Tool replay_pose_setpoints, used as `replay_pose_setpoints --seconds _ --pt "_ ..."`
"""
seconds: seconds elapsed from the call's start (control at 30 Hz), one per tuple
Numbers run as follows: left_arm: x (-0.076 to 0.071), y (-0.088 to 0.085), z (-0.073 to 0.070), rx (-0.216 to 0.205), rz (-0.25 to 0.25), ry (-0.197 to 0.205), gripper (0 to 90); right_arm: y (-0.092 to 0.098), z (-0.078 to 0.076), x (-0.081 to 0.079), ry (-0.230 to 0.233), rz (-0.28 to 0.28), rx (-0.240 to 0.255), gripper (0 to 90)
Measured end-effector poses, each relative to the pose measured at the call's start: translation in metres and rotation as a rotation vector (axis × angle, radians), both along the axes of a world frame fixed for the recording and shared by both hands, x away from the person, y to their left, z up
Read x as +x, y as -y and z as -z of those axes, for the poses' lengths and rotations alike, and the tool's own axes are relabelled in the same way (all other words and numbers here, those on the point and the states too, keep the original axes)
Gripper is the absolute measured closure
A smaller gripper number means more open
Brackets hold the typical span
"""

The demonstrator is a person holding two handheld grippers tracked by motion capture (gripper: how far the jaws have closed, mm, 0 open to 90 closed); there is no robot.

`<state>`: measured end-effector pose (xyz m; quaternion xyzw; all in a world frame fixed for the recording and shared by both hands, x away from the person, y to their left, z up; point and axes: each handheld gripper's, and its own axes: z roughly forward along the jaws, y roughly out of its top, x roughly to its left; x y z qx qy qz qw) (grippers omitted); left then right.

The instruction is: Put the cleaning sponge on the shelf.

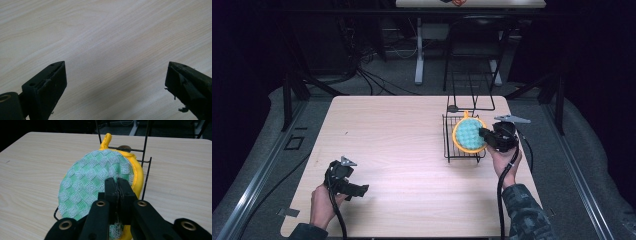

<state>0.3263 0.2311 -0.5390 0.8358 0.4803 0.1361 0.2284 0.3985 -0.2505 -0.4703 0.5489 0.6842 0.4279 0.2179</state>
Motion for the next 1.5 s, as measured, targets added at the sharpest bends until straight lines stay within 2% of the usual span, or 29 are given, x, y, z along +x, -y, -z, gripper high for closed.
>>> replay_pose_setpoints --seconds 0.43,0.7,0.87,1.33,1.5 --pt "0.000 0.001 0.000 0.005 0.006 -0.003 3.8 -0.009 0.008 0.009 -0.010 0.011 -0.009 87.7" --pt "0.000 0.001 0.000 0.004 0.006 -0.003 3.8 -0.012 0.015 0.017 -0.033 0.027 -0.009 87.8" --pt "0.000 0.001 0.000 0.005 0.008 -0.002 3.8 -0.011 0.019 0.019 -0.031 0.041 0.004 87.7" --pt "0.000 0.001 0.000 0.006 0.006 -0.003 3.8 -0.012 0.035 0.026 -0.087 0.066 0.038 87.7" --pt "0.000 0.001 0.000 0.008 0.008 -0.002 3.8 -0.012 0.041 0.028 -0.099 0.066 0.030 87.7"
